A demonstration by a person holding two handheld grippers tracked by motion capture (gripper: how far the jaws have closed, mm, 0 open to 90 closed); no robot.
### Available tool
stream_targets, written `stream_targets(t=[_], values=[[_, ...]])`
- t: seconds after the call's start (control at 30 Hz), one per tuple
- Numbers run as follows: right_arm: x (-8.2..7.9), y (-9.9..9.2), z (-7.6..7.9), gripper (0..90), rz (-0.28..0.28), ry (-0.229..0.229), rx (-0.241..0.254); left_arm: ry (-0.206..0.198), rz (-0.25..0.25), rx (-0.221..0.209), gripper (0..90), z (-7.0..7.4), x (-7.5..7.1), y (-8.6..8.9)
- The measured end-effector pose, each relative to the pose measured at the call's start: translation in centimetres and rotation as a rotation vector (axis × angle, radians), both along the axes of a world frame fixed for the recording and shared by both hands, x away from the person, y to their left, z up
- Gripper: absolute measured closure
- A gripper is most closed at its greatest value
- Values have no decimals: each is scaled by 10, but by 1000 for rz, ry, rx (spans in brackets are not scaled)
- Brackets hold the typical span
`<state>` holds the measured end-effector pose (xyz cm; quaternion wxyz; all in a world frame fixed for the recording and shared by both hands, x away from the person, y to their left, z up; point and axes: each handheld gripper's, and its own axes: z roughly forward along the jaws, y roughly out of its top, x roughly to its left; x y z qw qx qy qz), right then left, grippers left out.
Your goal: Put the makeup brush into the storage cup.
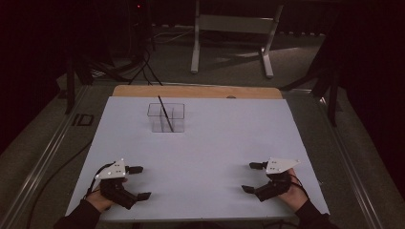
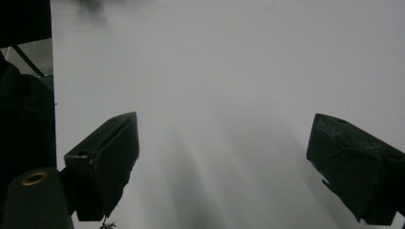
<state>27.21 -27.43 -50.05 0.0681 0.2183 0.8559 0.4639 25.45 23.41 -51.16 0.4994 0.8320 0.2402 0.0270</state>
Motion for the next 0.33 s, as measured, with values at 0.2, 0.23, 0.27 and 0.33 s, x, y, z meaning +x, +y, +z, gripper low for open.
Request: stream_targets(t=[0.2, 0.23, 0.27, 0.33], values=[[0, 1, -1, 110, 6, 8, -11, 4, -2, -2, 7, -1, 0, -1], [0, 1, -1, 110, 5, 7, -10, 5, -1, -6, 6, 0, 0, -1], [0, 1, -2, 110, 5, 7, -11, 3, 5, -4, 6, 0, 1, -1], [0, 1, -2, 110, 5, 7, -12, 3, 7, -8, 6, 0, 0, -1]])
